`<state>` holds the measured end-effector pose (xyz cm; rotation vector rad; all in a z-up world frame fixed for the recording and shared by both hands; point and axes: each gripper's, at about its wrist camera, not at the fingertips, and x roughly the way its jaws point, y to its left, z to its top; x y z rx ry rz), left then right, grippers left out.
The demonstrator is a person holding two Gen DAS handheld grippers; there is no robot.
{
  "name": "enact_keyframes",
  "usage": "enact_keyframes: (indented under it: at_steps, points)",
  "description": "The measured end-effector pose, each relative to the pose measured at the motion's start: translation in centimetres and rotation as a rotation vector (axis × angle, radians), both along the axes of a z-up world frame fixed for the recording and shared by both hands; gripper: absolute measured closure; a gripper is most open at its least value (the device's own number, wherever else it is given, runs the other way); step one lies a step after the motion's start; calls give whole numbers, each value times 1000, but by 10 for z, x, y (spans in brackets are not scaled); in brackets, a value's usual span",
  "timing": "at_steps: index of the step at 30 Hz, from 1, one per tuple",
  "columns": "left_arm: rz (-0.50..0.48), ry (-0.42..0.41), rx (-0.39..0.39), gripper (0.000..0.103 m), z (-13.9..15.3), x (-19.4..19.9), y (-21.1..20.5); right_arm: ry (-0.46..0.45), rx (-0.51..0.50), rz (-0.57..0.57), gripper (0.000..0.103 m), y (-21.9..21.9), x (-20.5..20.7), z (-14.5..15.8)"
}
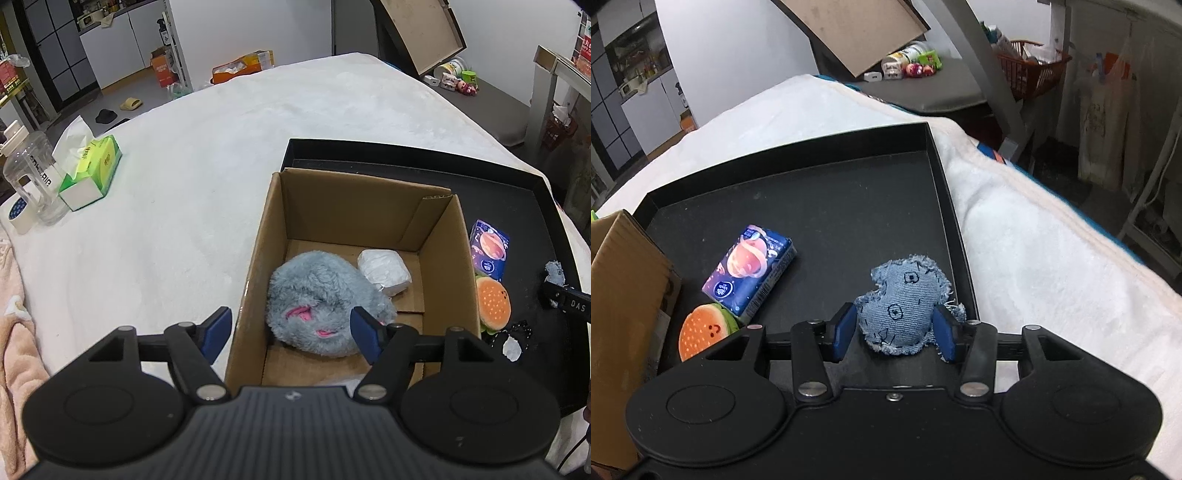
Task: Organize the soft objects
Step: 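Move the right gripper down onto the blue denim plush, then close the right gripper on the denim plush and lift it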
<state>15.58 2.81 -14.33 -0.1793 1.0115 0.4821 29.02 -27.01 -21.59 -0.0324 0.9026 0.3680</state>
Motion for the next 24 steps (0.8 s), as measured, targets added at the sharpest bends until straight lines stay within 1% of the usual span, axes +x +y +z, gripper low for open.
enact_keyframes:
  at_steps: [1,4,6,7,8,9,12,18,21,24]
  points:
    - [0,1,1,34,0,0,0,-1,-4,5,61,1,-1,1]
    - [-4,-3,3,34,1,-1,-1,-15,-29,24,79,3,-4,3]
    - [-9,-7,1,34,3,-2,-1,-8,-23,29,86,2,-5,5]
    - [-12,-10,-1,34,3,-3,-2,-6,-19,29,91,2,-5,6]
    - [-14,-11,-2,34,4,-4,-2,-7,-20,30,101,1,-6,7]
    - [-15,-13,-3,34,4,-5,-2,-7,-17,29,103,1,-6,9]
    - [-17,-21,-9,34,6,-7,0,9,5,31,103,0,-8,11]
    - [-19,-39,-18,34,10,-11,3,-7,-6,39,103,3,-14,17]
    - [-17,-48,-24,34,12,-14,4,-6,9,32,103,3,-14,20]
    - [-19,-55,-23,34,13,-16,6,-25,0,20,91,5,-14,22]
